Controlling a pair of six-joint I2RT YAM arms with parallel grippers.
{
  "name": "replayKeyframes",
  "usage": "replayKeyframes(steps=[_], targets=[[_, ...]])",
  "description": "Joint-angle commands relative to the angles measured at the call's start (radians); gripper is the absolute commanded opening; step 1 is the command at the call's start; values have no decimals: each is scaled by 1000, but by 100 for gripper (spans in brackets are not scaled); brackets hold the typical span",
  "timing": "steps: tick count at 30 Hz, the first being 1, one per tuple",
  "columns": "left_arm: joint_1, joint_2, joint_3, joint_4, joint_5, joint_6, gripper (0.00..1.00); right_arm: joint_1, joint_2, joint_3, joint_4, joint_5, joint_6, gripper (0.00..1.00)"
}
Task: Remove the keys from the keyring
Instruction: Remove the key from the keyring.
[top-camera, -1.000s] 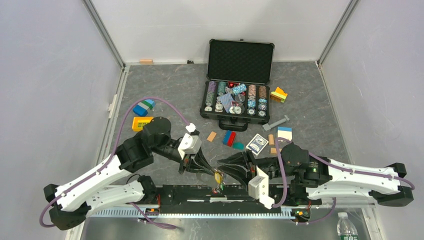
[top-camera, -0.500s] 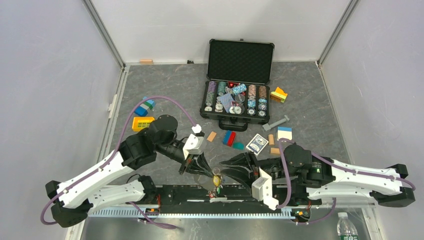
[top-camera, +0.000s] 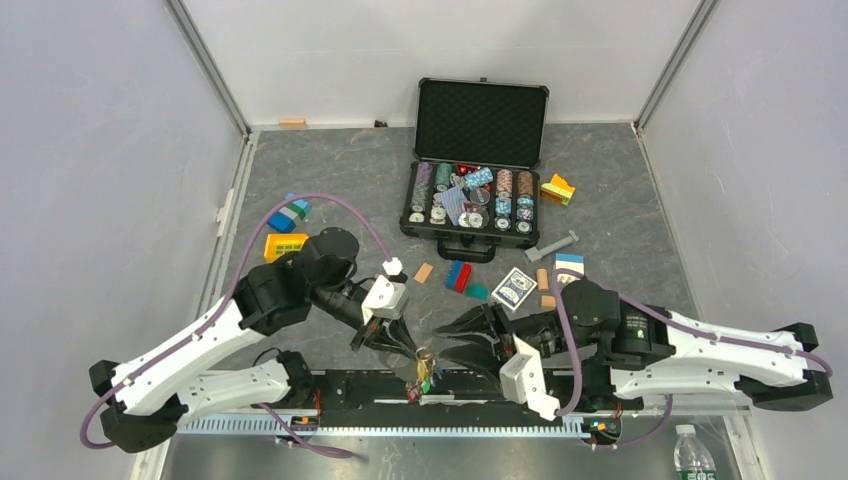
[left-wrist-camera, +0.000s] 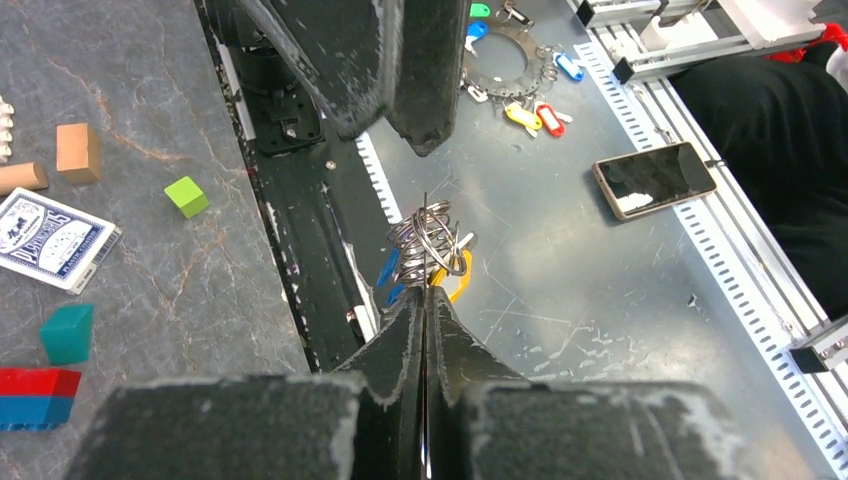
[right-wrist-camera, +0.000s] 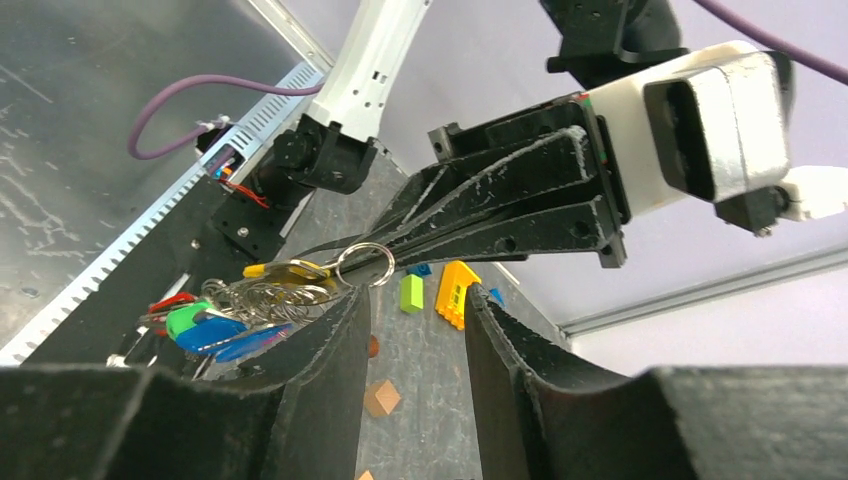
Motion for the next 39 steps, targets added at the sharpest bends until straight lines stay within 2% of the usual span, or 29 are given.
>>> replayKeyframes(steps=[1,15,30,33,39], targets=[[1,24,67,-92,6,98,2,5,29,39,-25,-50,24,45],[0,75,97,-159,-13,123,2,5,134,48,-5,-77,63,48],[1,110,118,-217,-14,136,2,5,202,68,-32,-11,51,47],[1,104,118,-217,-19,139,2,5,215,79,-53,-9,44,40],[0,94,112,-218,-37,141,2,5,204,79,-71,-18,34,20]])
